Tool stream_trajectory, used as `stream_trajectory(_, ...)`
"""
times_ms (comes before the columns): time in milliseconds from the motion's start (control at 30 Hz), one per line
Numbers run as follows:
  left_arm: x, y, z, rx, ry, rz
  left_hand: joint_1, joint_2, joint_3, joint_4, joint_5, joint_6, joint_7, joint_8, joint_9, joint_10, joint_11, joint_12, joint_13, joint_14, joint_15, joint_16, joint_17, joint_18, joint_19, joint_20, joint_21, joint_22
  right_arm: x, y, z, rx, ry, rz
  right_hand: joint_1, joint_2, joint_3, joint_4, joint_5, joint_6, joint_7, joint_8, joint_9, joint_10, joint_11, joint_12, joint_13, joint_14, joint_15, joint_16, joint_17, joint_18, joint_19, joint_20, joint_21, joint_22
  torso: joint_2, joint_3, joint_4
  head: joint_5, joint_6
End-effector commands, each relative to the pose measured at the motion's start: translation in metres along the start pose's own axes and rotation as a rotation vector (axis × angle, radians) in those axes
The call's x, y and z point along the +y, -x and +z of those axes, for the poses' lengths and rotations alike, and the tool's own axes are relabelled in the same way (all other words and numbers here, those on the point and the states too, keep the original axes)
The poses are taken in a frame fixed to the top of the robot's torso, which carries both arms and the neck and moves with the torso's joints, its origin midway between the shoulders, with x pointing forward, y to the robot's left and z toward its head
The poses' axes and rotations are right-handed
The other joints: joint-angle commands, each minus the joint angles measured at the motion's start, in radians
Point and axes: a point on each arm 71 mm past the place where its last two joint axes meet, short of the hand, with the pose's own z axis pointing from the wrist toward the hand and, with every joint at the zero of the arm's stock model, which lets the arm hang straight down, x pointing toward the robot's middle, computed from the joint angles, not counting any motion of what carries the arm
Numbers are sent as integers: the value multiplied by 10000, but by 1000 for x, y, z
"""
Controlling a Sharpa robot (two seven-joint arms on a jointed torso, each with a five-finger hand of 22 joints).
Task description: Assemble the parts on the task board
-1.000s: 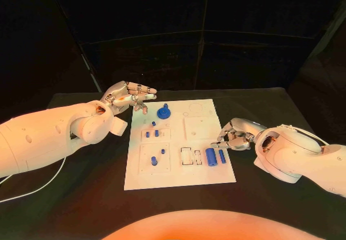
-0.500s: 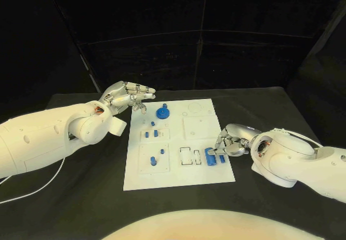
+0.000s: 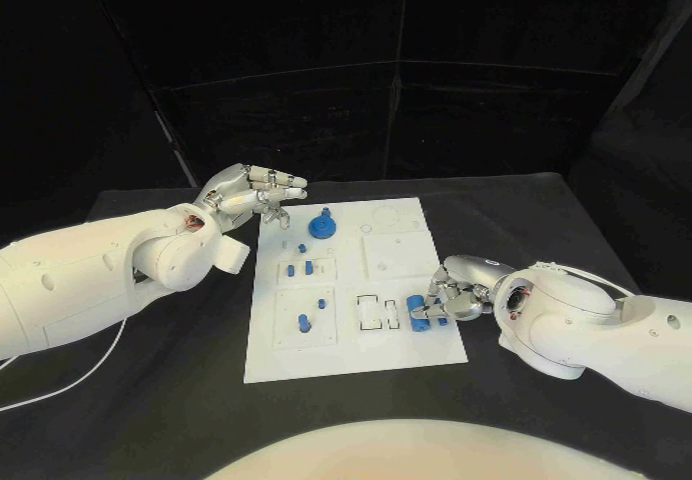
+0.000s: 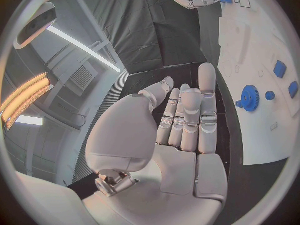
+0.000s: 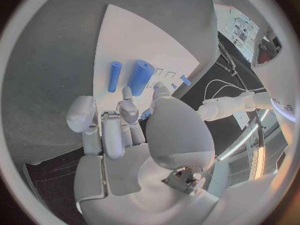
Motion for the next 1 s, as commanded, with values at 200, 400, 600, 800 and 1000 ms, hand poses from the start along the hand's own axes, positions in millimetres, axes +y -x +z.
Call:
stream_trajectory(200, -1, 0, 0, 92, -54, -115, -96, 18, -73, 3, 14, -26, 41, 59, -11, -47, 22, 46, -16, -47, 25, 67, -14, 124, -35, 21, -49, -16, 3, -16, 6, 283, 53, -418, 35, 96, -83, 0, -34, 73, 24, 55, 17, 94, -15, 38, 23, 679, -40, 45, 710, -109, 50, -7, 49, 16, 7, -4, 27, 33, 0)
stream_trajectory(400, 0, 0, -1, 79, -31, -111, -96, 18, -73, 3, 14, -26, 41, 59, -11, -47, 22, 46, -16, -47, 25, 67, -14, 124, -35, 21, -49, -16, 3, -23, 12, 299, 20, -537, 139, 151, -94, -33, 2, 75, 4, 132, 52, 108, -34, 60, 74, 675, -57, 43, 705, -110, 44, -24, 51, 21, 9, 6, 2, 88, -12)
stream_trajectory(600, 0, 0, -1, 94, -12, -114, -96, 18, -73, 3, 14, -26, 41, 59, -11, -47, 22, 46, -16, -47, 25, 67, -14, 124, -35, 21, -49, -16, 3, -24, 14, 213, 18, -641, 308, 246, -98, -57, 73, 69, -17, 228, 100, 129, -55, 85, 137, 675, -75, 49, 714, -111, 39, -44, 55, 29, 13, 3, 0, 74, -17)
stream_trajectory(800, 0, 0, -2, 102, 7, -115, -96, 18, -73, 3, 14, -26, 41, 59, -11, -47, 22, 46, -16, -47, 25, 67, -14, 124, -35, 21, -49, -16, 6, -24, 14, 69, 83, -574, 712, 439, -95, -125, 424, 45, -49, 405, 190, 239, -88, 183, 342, 678, -105, 63, 737, -113, 35, -75, 63, 45, 19, 3, 2, 64, -12)
stream_trajectory(1000, 1, 1, -2, 96, 20, -112, -96, 18, -73, 3, 14, -26, 41, 59, -11, -47, 22, 46, -16, -47, 25, 67, -14, 124, -35, 21, -49, -16, 9, -24, 13, -42, 86, -160, 1125, 590, -101, -205, 1379, 10, -70, 557, 275, 464, -117, 377, 711, 700, -131, 123, 849, -124, 64, -101, 98, 114, 10, 4, -9, 91, -18)
